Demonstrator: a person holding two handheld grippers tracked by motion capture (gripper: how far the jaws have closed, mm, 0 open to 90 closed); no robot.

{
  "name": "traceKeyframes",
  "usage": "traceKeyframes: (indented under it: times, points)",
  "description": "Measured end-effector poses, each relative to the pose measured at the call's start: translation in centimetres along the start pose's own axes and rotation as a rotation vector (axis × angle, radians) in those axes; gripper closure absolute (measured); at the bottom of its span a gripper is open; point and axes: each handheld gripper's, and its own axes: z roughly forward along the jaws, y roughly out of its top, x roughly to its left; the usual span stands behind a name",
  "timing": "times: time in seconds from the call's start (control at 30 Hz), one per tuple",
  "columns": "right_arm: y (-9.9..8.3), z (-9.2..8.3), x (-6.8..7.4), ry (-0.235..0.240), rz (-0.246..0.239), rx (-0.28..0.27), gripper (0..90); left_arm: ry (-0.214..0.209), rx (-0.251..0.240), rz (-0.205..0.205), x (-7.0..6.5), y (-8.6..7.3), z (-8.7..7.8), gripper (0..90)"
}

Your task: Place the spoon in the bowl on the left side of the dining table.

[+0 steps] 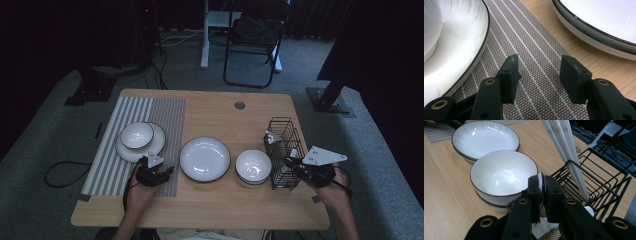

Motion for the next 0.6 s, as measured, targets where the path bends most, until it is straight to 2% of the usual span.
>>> traceKeyframes:
  times: [0.6]
  points:
    - [0.50,-0.84,-0.68,0.017,-0.014,-0.022,84.1,-0.001,0.000,-0.004,0.02,0.01,0.02,50.6]
